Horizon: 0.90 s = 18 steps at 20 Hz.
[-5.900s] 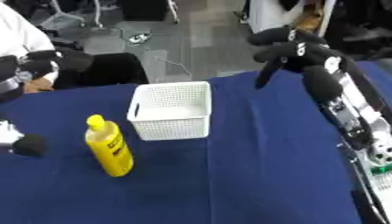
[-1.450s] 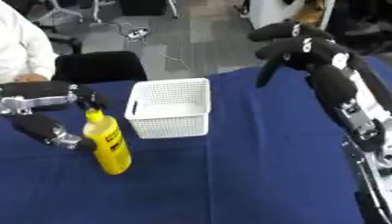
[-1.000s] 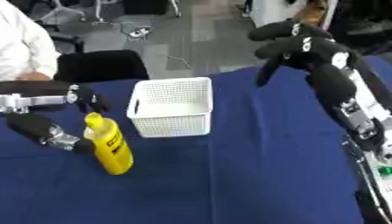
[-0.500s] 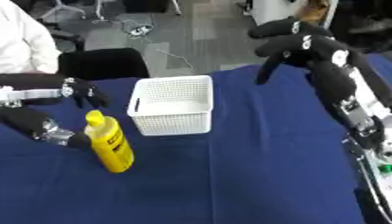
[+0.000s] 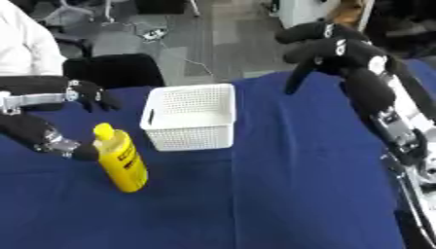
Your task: Pick up objects on the table and place them in the box.
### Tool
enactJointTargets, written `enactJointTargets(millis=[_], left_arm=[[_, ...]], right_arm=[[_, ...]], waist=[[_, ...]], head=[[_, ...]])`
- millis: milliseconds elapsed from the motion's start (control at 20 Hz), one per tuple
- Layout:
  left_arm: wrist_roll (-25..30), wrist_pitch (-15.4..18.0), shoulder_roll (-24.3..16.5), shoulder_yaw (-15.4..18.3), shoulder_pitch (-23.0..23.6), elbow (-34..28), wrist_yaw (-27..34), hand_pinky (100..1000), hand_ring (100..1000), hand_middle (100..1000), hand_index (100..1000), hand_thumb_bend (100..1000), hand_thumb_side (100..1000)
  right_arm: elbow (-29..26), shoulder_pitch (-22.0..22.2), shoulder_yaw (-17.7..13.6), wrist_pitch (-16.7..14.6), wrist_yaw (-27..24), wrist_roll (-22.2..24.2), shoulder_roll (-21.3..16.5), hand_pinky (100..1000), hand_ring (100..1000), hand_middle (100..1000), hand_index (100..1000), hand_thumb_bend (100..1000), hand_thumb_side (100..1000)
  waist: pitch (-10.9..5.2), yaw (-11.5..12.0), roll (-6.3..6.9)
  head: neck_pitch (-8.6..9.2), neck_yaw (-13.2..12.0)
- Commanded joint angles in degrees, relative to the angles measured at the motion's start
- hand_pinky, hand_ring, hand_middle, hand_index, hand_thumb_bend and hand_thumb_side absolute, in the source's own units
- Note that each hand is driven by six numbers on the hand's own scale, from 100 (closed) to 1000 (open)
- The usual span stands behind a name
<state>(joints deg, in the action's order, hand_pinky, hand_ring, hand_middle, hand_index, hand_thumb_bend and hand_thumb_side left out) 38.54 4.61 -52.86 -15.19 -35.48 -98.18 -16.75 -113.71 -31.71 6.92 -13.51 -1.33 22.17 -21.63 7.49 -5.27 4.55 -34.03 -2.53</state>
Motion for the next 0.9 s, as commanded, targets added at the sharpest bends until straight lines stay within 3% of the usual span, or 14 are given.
enactJointTargets(millis=[50, 900], left_arm=[[0.1, 0.4, -2.1, 0.7, -1.3, 0.6, -1.2, 766, 812, 875, 953, 728, 853], [1.0, 0.7, -3.1, 2.0, -1.7, 5.2, -1.1, 759, 814, 878, 962, 727, 865]], right_arm=[[-0.9, -1.3, -0.1, -0.1, 0.1, 0.3, -0.2, 559, 514, 810, 761, 351, 1000], [-0.9, -3.3, -0.3, -0.7, 0.3, 1.7, -0.4, 566, 514, 825, 762, 357, 1000]], waist=[[-0.35, -0.2, -0.25], [4.23, -2.1, -1.07]], head=[[0.82, -0.4], [4.13, -1.6]])
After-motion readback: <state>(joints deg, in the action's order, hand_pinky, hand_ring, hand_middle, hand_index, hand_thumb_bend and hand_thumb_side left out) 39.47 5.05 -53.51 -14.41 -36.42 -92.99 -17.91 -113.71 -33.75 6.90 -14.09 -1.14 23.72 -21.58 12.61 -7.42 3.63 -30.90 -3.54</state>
